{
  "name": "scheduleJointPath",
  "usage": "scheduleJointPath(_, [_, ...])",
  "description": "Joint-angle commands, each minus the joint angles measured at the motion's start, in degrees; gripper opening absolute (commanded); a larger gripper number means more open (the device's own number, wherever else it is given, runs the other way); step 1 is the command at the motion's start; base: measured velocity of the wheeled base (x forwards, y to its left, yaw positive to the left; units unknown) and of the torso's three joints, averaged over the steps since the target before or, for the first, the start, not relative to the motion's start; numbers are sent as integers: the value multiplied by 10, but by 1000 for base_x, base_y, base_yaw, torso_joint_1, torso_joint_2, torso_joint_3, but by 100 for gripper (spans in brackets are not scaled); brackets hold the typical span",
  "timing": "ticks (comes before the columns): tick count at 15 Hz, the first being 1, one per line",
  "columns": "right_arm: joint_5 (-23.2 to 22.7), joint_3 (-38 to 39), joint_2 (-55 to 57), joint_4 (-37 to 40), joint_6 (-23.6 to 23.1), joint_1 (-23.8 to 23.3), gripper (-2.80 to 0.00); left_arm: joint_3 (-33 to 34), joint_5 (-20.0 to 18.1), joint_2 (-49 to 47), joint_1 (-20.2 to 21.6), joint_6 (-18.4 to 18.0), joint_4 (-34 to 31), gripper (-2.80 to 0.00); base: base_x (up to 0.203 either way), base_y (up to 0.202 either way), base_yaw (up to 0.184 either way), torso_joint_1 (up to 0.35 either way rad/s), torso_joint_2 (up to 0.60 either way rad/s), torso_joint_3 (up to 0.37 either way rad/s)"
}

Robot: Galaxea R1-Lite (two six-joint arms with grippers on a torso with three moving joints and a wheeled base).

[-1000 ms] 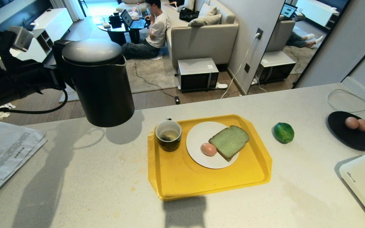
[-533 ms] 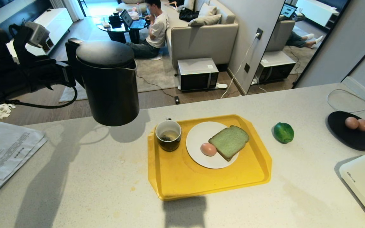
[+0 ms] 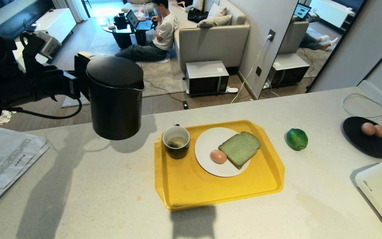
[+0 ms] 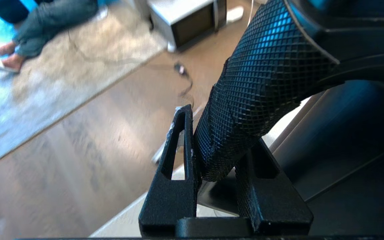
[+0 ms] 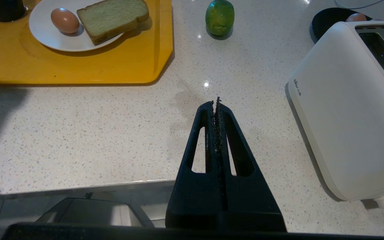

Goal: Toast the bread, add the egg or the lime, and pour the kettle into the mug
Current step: Pour water into a cup

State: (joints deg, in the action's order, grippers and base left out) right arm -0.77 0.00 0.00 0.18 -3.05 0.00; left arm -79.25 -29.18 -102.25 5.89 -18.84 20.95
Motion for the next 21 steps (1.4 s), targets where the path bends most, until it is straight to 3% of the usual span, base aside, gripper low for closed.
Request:
scheduleJointPath(1, [0,1,1,0,0,0,-280,-10,0,0,1,-49,-32,-280,0,0,0,0,0,0])
scheduleJointPath(3, [0,1,1,0,0,0,-280,-28,34,-6,-7,-90,-65,-280,0,0,0,0,0,0])
scheduleJointPath(7, [0,1,1,0,0,0,-280,-58,53,-29,-23,-116,-83,-280,0,0,0,0,0,0])
scheduleJointPath(14, [0,1,1,0,0,0,-280,-122,146,-61,-70,-193,-140,-280,0,0,0,0,0,0])
scheduleJointPath(18, [0,1,1,0,0,0,-280,-131,165,-72,-97,-207,-147,-280,0,0,0,0,0,0])
scheduleJointPath(21, [0,1,1,0,0,0,-280,-140,223,-80,-126,-231,-147,-280,0,0,0,0,0,0])
